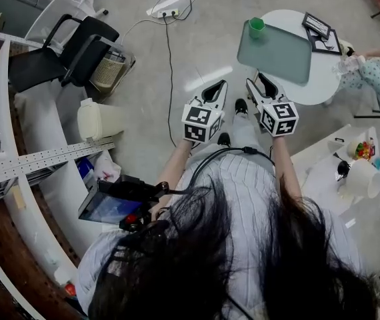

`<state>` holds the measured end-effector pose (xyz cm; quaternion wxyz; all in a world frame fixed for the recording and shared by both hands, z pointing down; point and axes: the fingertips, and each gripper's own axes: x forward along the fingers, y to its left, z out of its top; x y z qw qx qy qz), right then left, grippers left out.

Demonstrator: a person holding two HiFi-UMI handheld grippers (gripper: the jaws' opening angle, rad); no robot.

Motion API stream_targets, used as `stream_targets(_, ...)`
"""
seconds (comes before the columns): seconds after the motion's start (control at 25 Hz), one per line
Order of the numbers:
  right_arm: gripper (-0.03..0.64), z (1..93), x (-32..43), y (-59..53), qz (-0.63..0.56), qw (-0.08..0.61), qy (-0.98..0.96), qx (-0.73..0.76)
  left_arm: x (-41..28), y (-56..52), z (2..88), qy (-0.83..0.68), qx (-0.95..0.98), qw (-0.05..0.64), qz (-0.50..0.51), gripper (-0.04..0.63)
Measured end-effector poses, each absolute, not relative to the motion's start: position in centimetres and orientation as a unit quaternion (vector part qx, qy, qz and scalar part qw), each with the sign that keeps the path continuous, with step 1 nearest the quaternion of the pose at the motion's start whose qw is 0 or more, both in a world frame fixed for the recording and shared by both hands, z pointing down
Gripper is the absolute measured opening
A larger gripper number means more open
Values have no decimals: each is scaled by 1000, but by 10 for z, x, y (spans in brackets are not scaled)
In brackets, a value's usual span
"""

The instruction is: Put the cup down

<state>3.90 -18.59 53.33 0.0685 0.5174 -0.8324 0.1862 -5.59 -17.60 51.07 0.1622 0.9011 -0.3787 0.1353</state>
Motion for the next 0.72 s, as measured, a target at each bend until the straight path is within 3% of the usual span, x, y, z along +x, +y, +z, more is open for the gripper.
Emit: stream_targets(0.72, 113, 515, 37, -122, 163, 86, -817, 547, -50, -123, 521, -346, 910, 196, 120, 15)
